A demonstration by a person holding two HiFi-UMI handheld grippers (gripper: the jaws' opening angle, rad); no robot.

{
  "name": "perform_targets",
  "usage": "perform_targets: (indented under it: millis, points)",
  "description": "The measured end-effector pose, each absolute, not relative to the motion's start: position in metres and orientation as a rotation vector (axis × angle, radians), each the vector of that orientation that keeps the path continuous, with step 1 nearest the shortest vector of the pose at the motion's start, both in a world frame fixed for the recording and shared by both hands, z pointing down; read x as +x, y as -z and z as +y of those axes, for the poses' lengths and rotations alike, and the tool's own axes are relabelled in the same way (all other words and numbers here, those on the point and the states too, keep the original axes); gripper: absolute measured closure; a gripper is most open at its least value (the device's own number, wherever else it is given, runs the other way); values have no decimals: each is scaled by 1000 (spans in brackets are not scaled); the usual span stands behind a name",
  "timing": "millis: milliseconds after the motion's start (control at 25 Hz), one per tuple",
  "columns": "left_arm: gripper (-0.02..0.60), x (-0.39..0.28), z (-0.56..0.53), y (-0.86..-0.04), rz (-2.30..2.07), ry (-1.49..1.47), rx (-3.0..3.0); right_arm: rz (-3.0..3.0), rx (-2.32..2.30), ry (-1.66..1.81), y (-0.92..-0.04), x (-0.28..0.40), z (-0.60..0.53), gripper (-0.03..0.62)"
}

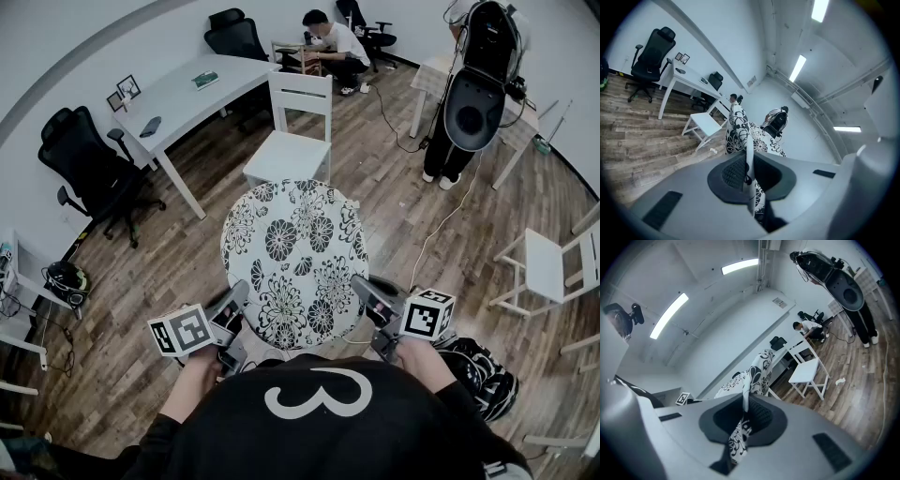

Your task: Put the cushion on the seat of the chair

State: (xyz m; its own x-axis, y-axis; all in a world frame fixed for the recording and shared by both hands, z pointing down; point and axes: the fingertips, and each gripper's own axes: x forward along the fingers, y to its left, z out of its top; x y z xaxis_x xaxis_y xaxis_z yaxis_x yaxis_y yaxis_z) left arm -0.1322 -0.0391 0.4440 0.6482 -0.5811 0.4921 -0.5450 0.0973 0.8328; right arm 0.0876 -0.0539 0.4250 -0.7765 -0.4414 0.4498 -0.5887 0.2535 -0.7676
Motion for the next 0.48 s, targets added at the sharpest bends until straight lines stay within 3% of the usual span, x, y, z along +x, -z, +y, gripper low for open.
perform_targets:
  millis: [480]
  points:
    - [552, -135, -42, -451, -952, 23, 1556, -2355, 1013, -1536, -429, 86, -52, 574]
